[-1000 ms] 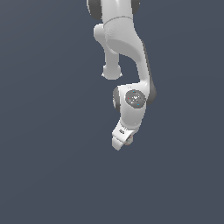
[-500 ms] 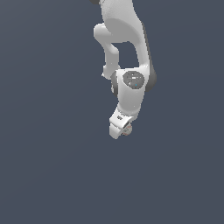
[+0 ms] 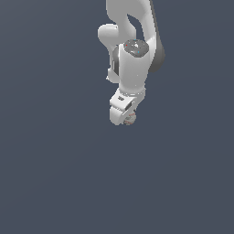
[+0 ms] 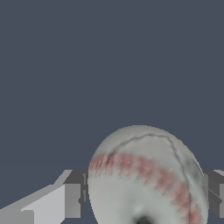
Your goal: Pick up the object and move it to a goal position.
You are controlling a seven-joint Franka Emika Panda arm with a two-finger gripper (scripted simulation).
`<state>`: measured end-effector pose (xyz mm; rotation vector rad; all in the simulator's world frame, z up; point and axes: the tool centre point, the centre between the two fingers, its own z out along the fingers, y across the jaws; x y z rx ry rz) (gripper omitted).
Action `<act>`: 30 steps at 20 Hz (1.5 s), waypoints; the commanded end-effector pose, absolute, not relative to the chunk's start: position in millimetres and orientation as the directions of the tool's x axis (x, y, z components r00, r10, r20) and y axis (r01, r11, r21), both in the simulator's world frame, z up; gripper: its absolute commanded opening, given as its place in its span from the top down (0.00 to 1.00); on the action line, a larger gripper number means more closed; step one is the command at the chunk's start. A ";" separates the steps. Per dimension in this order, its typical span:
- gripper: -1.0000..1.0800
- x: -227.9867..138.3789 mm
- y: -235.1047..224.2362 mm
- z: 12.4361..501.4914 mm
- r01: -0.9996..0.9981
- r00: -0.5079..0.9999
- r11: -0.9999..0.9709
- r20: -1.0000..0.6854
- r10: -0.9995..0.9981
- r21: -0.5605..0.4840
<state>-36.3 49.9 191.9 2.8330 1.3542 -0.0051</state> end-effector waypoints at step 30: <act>1.00 -133.0 12.7 386.0 0.779 0.628 -0.628 0.000 0.779 0.000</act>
